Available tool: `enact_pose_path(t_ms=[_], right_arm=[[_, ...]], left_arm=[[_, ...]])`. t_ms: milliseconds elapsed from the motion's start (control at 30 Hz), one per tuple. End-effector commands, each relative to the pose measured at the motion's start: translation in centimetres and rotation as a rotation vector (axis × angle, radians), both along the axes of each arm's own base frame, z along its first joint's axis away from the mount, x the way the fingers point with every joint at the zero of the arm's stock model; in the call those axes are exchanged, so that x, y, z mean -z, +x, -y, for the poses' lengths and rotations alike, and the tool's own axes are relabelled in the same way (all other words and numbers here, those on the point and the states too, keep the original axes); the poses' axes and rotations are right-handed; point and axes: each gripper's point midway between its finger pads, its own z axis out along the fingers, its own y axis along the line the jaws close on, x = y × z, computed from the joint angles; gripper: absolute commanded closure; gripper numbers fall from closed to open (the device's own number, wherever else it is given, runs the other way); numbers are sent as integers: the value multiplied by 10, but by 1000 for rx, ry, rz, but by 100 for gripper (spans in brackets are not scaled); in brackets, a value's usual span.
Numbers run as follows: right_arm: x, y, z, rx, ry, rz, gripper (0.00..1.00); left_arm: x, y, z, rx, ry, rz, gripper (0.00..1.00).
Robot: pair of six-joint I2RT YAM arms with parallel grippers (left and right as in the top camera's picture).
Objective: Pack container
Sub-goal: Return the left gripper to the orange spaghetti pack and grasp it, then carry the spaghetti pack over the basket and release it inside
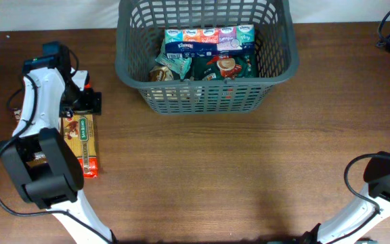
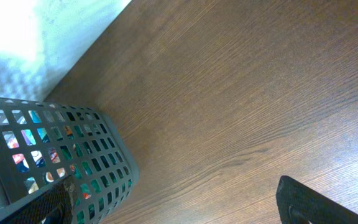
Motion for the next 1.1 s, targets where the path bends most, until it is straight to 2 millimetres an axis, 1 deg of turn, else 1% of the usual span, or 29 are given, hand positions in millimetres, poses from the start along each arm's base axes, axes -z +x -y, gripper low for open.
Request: enact_pose_path(t_ms=[0,133,233,300,333,367,400,467,500,533,600,633,667,700,767,800,867,900,933,967,1000,1033,1067], right_arm=[[-1,0,-2,3,9,2,1],[-1,0,-2,3,9,2,1],[-1,0,-2,3,9,2,1],[-1,0,-2,3,9,2,1],[-1,0,-2,3,9,2,1],[-1,0,-2,3,9,2,1],[-1,0,-2,3,9,2,1],[-1,0,-2,3,9,2,1],[-1,0,-2,3,9,2,1],[-1,0,-2,3,9,2,1],[-1,0,-2,3,9,2,1],[-1,0,-2,3,9,2,1],[-1,0,-2,3,9,2,1],[-1,0,-2,3,9,2,1],[-1,0,-2,3,9,2,1],[-1,0,-2,3,9,2,1],[-1,0,-2,3,9,2,1],[-1,0,-2,3,9,2,1],[-1,0,-2,3,9,2,1],[-1,0,-2,3,9,2,1],[-1,0,-2,3,9,2,1],[-1,0,-2,3,9,2,1],[-1,0,-2,3,9,2,1]], left_arm=[[23,-6,-27,-70,46,-48,11],[53,-12,-41,-110,21,-103,11],[76,-15,-41,-128,-30,-136,11],[91,-19,-38,-135,-65,-163,11],[96,-20,-37,-135,-72,-175,18],[101,-21,-37,-135,-75,-184,23],[104,-21,-36,-135,-76,-189,32],[108,-21,-33,-134,-94,-193,72],[108,-20,-30,-135,-108,-189,98],[107,-19,-28,-135,-122,-184,98],[97,-16,-26,-135,-136,-174,98],[89,-12,-26,-133,-139,-164,98],[66,-2,-30,-128,-129,-132,98],[52,4,-32,-127,-123,-108,98],[15,20,-37,-124,-103,-36,98],[-9,28,-40,-122,-90,10,98],[-59,42,-45,-117,-59,117,98],[-88,49,-47,-113,-39,186,98],[-114,54,-49,-110,-21,249,98],[-148,59,-51,-104,3,336,98],[-178,63,-50,-82,26,415,98],[-212,66,-45,-25,49,508,98],[-240,68,-38,32,66,586,98]])
